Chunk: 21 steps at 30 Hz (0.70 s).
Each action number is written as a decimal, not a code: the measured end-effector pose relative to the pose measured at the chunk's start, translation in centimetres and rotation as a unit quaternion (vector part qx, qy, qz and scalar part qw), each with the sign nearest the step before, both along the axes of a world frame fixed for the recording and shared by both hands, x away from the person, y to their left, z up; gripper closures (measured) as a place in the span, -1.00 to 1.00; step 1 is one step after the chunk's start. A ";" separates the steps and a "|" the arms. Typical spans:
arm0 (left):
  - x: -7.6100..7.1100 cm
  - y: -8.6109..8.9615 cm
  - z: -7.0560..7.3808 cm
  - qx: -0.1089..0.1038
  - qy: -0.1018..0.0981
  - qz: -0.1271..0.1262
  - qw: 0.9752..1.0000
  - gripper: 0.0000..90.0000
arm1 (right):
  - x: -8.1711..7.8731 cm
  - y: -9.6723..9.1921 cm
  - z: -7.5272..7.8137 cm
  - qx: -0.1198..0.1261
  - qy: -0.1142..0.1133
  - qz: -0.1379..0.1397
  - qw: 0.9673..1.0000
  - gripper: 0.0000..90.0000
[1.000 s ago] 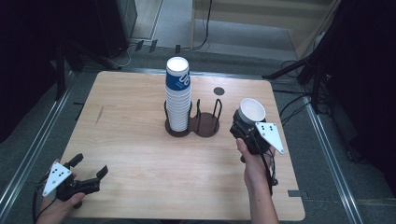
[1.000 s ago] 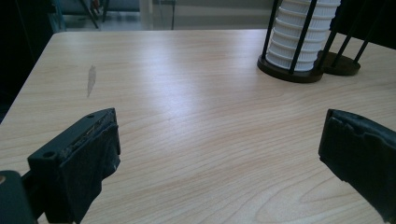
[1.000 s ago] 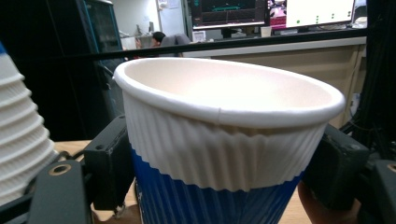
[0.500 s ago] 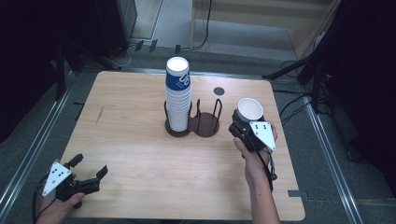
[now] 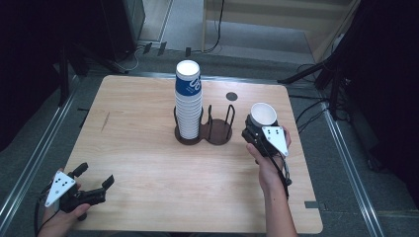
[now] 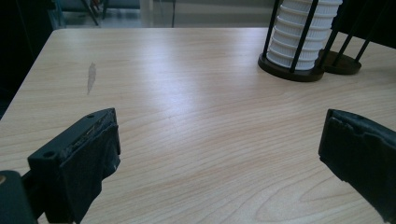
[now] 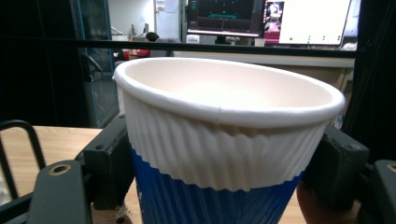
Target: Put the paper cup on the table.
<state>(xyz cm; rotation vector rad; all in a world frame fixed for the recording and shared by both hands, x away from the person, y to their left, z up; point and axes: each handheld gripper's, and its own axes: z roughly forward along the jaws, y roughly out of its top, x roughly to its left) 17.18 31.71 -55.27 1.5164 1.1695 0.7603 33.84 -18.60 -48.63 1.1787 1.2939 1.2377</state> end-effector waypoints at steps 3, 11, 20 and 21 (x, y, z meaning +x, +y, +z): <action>0.0 0.1 0.0 -0.002 -0.001 0.000 1.000 -1.00 | 0.3 0.1 -0.2 -0.011 -0.004 -0.001 1.000 -0.52; 0.0 0.0 0.0 -0.003 0.002 0.001 1.000 -1.00 | 1.3 0.0 -0.9 -0.031 0.007 -0.004 0.999 -0.52; 0.1 0.2 0.0 -0.006 0.005 0.000 1.000 -1.00 | 2.7 -0.4 -2.3 -0.025 0.039 -0.021 0.999 -0.54; 0.1 0.1 0.0 -0.007 0.005 0.000 1.000 -1.00 | 2.9 -0.5 -2.5 -0.023 0.044 -0.022 0.999 -0.54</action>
